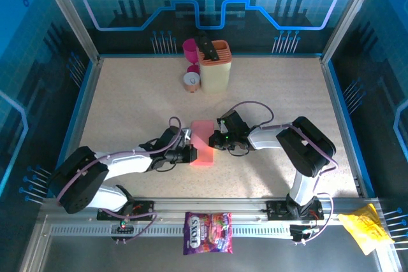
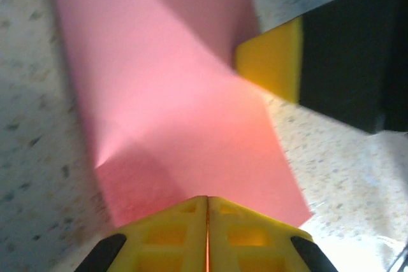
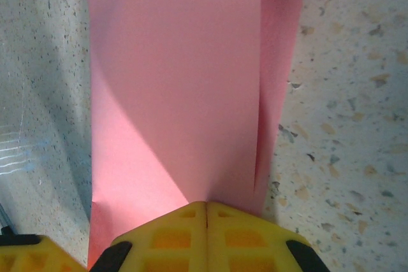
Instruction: Fold a paper plane with a square sheet of paper (pick it up from the middle)
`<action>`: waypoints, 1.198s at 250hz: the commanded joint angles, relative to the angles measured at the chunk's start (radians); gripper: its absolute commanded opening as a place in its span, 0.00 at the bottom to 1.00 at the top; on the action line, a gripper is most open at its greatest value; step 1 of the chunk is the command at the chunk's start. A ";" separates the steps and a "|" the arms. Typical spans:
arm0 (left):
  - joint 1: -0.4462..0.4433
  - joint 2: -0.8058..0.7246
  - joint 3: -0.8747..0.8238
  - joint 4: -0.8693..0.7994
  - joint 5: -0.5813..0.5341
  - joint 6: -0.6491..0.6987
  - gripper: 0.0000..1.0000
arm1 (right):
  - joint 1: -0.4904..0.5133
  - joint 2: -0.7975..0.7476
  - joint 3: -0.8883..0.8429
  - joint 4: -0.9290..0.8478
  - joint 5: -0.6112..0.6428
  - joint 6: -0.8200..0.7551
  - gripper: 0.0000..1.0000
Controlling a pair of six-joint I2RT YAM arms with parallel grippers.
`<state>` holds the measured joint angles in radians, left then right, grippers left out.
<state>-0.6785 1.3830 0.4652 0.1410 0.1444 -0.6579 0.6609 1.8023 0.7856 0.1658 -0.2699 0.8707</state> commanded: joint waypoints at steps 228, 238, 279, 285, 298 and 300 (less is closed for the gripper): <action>-0.061 -0.033 -0.149 0.063 -0.062 -0.109 0.10 | 0.017 0.137 -0.083 -0.177 0.137 -0.018 0.00; -0.062 -0.022 -0.154 0.068 -0.066 -0.109 0.10 | 0.018 0.137 -0.082 -0.178 0.139 -0.018 0.00; -0.062 -0.055 -0.158 0.049 -0.063 -0.118 0.10 | 0.019 0.138 -0.084 -0.178 0.139 -0.018 0.00; -0.061 -0.074 -0.152 0.036 -0.064 -0.118 0.10 | 0.019 0.139 -0.086 -0.175 0.140 -0.017 0.00; -0.061 -0.120 -0.130 -0.005 -0.078 -0.119 0.10 | 0.019 0.138 -0.085 -0.176 0.139 -0.016 0.00; -0.061 -0.127 -0.126 -0.011 -0.081 -0.118 0.10 | 0.019 0.138 -0.085 -0.175 0.139 -0.017 0.00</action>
<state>-0.7319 1.3235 0.3317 0.2222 0.0971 -0.7616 0.6609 1.8069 0.7765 0.1864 -0.2729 0.8715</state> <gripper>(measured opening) 0.097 0.047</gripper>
